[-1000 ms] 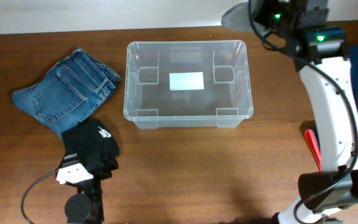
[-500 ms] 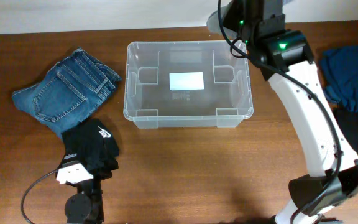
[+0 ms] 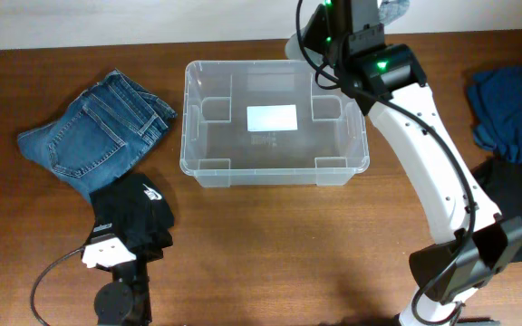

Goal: Pack container
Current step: 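Lift the light-blue jeans with the right gripper toward the container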

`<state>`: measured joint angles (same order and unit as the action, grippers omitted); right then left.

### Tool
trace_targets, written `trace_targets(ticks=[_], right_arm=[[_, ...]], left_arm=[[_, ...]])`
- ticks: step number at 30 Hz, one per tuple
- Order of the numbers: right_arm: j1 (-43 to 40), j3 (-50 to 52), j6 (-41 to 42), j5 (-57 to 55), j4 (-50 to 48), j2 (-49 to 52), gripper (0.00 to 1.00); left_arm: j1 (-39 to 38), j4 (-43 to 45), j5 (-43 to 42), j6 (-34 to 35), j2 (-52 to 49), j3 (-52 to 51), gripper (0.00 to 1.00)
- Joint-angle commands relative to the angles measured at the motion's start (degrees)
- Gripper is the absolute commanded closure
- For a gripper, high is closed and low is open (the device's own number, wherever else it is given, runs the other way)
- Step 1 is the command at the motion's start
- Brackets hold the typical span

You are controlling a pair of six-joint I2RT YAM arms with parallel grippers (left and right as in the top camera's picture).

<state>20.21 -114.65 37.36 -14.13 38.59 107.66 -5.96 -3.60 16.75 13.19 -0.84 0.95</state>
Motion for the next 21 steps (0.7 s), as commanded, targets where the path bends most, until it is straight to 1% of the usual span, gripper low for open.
trace_targets(ticks=[1,5,14,21], right_arm=[[1.3,-2.6,-0.2,-2.4,-1.1,-1.0,0.96],[1.6,-2.5,0.2,-2.5,0.1,-0.7,0.96],[1.6,-2.4,7.7,-2.5,0.2,1.9,0.96],[1.6,-2.4,9.7,-3.1,0.0,4.0,0.96]], left_arm=[[0.3,0.1,0.0,-0.7,0.5,-0.4,0.01],[0.3,0.1,0.0,-0.7,0.5,-0.4,0.01],[0.3,0.1,0.0,-0.7,0.5,-0.4,0.01],[0.3,0.1,0.0,-0.7,0.5,-0.4,0.01]])
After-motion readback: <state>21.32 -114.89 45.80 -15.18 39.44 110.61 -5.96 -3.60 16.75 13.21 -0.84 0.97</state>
